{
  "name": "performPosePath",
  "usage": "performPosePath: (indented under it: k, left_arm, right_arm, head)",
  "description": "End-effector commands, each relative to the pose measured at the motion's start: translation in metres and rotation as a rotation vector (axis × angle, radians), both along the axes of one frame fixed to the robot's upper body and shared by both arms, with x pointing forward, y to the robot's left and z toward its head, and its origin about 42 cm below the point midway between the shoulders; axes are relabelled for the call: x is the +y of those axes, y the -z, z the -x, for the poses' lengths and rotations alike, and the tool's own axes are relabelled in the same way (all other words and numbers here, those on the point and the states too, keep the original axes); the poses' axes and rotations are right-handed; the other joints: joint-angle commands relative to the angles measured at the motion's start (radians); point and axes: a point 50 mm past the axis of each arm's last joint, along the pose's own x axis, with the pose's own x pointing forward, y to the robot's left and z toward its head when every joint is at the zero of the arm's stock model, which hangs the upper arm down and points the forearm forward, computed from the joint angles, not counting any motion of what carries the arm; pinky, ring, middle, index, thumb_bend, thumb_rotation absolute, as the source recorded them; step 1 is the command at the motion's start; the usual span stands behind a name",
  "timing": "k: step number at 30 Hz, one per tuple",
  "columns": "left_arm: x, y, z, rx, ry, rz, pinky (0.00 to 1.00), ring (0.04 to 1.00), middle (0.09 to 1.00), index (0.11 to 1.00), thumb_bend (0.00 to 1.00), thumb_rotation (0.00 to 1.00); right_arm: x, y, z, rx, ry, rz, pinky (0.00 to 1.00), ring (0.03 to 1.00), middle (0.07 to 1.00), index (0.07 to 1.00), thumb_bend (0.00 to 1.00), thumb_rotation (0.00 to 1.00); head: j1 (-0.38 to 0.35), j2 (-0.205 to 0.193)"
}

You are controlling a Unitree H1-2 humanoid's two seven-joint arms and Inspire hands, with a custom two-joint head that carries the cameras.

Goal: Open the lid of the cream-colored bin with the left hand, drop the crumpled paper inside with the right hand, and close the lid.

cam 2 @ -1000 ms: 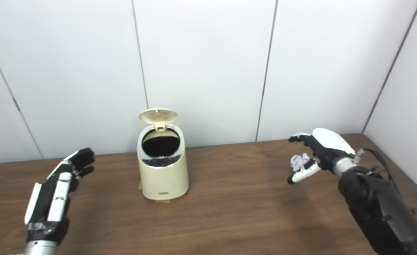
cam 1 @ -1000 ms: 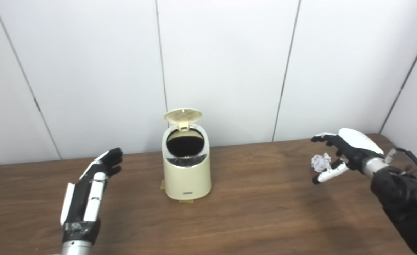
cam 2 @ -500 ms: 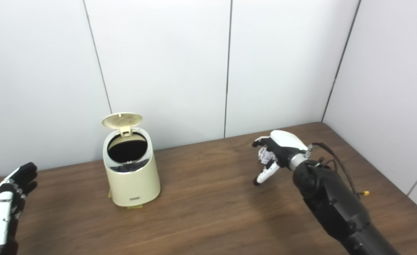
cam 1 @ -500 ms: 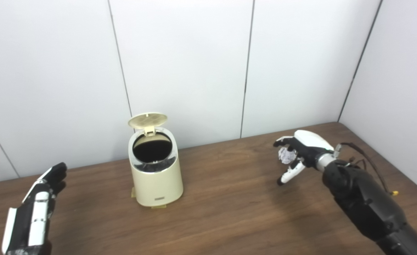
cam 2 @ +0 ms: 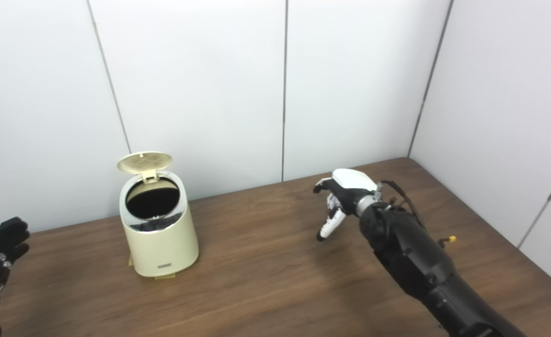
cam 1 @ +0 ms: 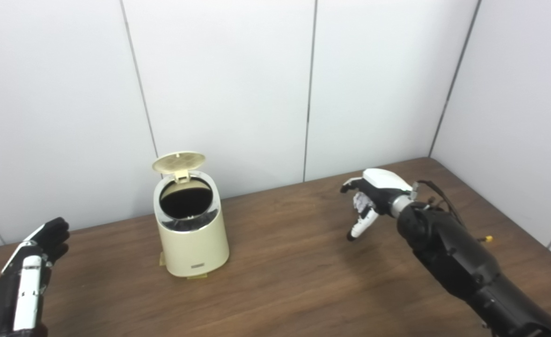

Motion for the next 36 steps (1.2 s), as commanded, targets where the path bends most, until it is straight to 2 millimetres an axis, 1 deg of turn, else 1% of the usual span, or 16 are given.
performPosePath:
  k: [1,3,4,5,9,13,17,20,23,27,30,33,34,36]
  left_arm:
    - [-0.001,-0.027,-0.004,-0.098,0.008,-0.012,0.85,0.855,0.833,0.824,0.03,0.76]
    - [-0.001,-0.029,-0.003,-0.098,0.003,-0.013,0.85,0.852,0.835,0.822,0.02,0.76]
    - [-0.001,-0.03,-0.003,-0.099,0.0,-0.012,0.84,0.851,0.833,0.819,0.02,0.75]
    - [-0.001,-0.03,-0.002,-0.1,-0.002,-0.009,0.84,0.85,0.833,0.818,0.02,0.75]
    - [-0.001,-0.032,-0.001,-0.101,-0.002,-0.005,0.83,0.844,0.827,0.811,0.0,0.69]
    - [0.0,-0.033,0.0,-0.102,-0.006,-0.007,0.81,0.838,0.821,0.805,0.01,0.67]
    - [0.002,-0.034,0.002,-0.102,-0.004,-0.017,0.81,0.843,0.829,0.808,0.01,0.66]
    - [0.004,-0.035,0.004,-0.095,-0.011,-0.013,0.79,0.838,0.826,0.803,0.03,0.66]
    - [0.007,-0.036,0.007,-0.089,-0.016,-0.002,0.79,0.831,0.821,0.795,0.04,0.66]
    - [0.009,-0.037,0.008,-0.09,-0.015,-0.002,0.78,0.83,0.823,0.795,0.04,0.65]
    - [0.01,-0.038,0.009,-0.099,-0.013,-0.008,0.77,0.821,0.82,0.794,0.04,0.65]
    - [0.011,-0.04,0.009,-0.098,-0.011,-0.01,0.75,0.816,0.818,0.791,0.04,0.65]
    - [0.011,-0.041,0.01,-0.097,-0.013,-0.016,0.75,0.817,0.818,0.793,0.04,0.65]
    - [0.012,-0.042,0.01,-0.097,-0.016,-0.024,0.75,0.815,0.816,0.792,0.04,0.66]
  right_arm:
    - [-0.002,-0.04,-0.015,-0.108,0.0,0.049,0.66,0.815,0.842,0.786,0.97,0.19]
    - [-0.001,-0.043,-0.018,-0.114,0.001,0.068,0.59,0.741,0.804,0.782,0.97,0.17]
    - [-0.001,-0.044,-0.02,-0.12,0.001,0.081,0.58,0.733,0.798,0.777,0.97,0.17]
    - [-0.001,-0.045,-0.021,-0.123,0.001,0.09,0.58,0.732,0.797,0.775,0.97,0.16]
    - [-0.002,-0.049,-0.027,-0.109,0.0,0.131,0.61,0.773,0.82,0.771,0.96,0.14]
    - [-0.005,-0.047,-0.033,-0.086,-0.001,0.143,0.6,0.765,0.817,0.757,0.96,0.14]
    - [-0.008,-0.044,-0.038,-0.054,-0.007,0.179,0.58,0.741,0.81,0.76,0.95,0.15]
    - [-0.018,-0.039,-0.042,-0.036,-0.025,0.213,0.59,0.746,0.799,0.75,0.95,0.15]
    - [-0.031,-0.038,-0.043,-0.015,-0.032,0.223,0.62,0.764,0.815,0.746,0.96,0.15]
    - [-0.042,-0.038,-0.039,-0.007,-0.057,0.231,0.63,0.761,0.807,0.734,0.96,0.14]
    - [-0.051,-0.038,-0.036,0.005,-0.075,0.249,0.65,0.794,0.83,0.733,0.97,0.15]
    - [-0.056,-0.038,-0.033,0.015,-0.094,0.279,0.67,0.808,0.84,0.727,0.98,0.14]
    - [-0.058,-0.038,-0.032,0.019,-0.092,0.281,0.69,0.809,0.837,0.722,0.98,0.12]
    - [-0.06,-0.037,-0.031,0.023,-0.09,0.28,0.66,0.777,0.808,0.718,0.98,0.11]
  head:
    - [-0.005,-0.001]
    - [-0.009,-0.003]
    - [-0.009,-0.003]
    - [-0.012,-0.005]
    - [-0.016,-0.008]
    - [-0.024,-0.008]
    - [-0.027,-0.006]
    - [-0.027,-0.003]
    - [-0.029,-0.001]
    - [-0.032,0.0]
    - [-0.033,0.0]
    - [-0.038,0.002]
    - [-0.04,0.002]
    - [-0.043,0.002]
